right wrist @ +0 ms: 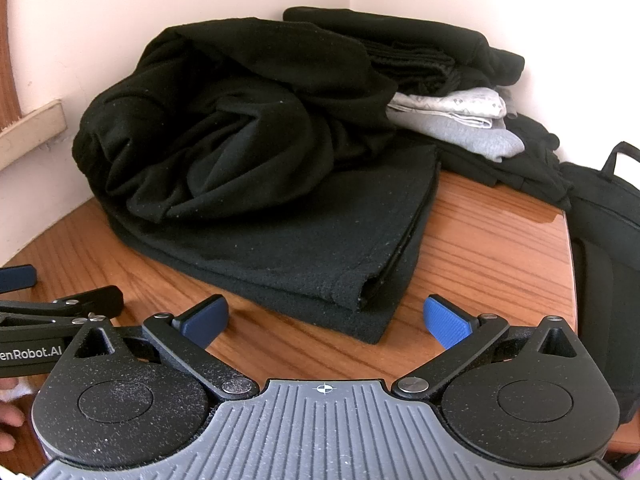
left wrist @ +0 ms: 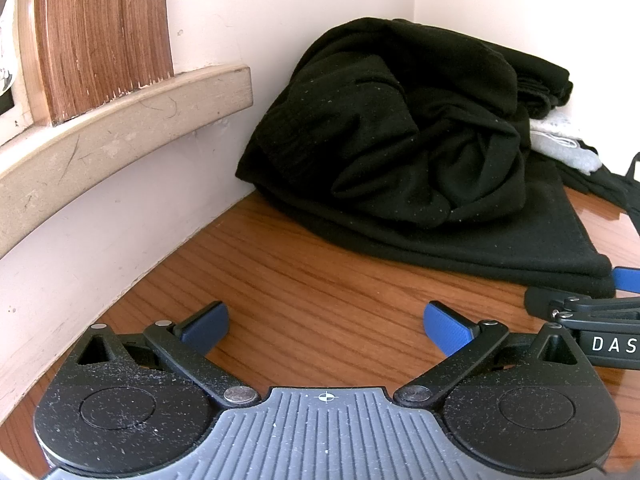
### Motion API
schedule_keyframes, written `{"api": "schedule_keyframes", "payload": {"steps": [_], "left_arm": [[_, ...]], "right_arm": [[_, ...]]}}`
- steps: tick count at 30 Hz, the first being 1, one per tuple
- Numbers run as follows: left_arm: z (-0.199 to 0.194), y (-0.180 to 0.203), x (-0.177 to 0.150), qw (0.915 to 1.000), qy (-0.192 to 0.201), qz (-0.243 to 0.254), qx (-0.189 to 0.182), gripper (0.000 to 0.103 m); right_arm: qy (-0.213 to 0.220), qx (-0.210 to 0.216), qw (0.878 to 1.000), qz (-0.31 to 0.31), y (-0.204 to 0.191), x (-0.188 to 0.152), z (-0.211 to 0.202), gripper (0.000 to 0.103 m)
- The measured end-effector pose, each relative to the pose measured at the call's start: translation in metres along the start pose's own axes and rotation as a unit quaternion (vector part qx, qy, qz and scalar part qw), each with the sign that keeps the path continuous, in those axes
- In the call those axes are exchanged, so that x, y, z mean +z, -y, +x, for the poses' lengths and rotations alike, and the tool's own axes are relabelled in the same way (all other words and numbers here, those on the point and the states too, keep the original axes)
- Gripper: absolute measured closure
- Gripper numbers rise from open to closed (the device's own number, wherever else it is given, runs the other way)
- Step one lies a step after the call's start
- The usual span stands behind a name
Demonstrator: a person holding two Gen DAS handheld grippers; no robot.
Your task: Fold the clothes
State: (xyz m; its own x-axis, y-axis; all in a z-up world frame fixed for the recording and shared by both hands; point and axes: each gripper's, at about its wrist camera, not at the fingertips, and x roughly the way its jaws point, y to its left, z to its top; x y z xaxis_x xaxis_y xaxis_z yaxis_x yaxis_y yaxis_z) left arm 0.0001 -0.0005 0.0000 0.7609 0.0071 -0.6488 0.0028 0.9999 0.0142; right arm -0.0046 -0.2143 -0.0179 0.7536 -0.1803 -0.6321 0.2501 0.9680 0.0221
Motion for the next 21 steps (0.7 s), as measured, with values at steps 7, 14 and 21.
{"api": "schedule_keyframes", "payload": {"steps": [7,14,21], "left_arm": [[0.0009,0.0036,-0.0006,1.0,0.0,0.002,0.001,0.0],[0.002,0.0034,0.0005,1.0,0.0,0.002,0.002,0.0],[0.002,0.004,0.0004,1.0,0.0,0.003,0.002,0.0]], "right_arm": [[0.0,0.0,1.0,0.0,0.0,0.0,0.0,0.0],[0.0,0.0,1.0,0.0,0.0,0.0,0.0,0.0],[0.0,0.0,1.0,0.0,0.0003,-0.0001,0.0,0.0]]}}
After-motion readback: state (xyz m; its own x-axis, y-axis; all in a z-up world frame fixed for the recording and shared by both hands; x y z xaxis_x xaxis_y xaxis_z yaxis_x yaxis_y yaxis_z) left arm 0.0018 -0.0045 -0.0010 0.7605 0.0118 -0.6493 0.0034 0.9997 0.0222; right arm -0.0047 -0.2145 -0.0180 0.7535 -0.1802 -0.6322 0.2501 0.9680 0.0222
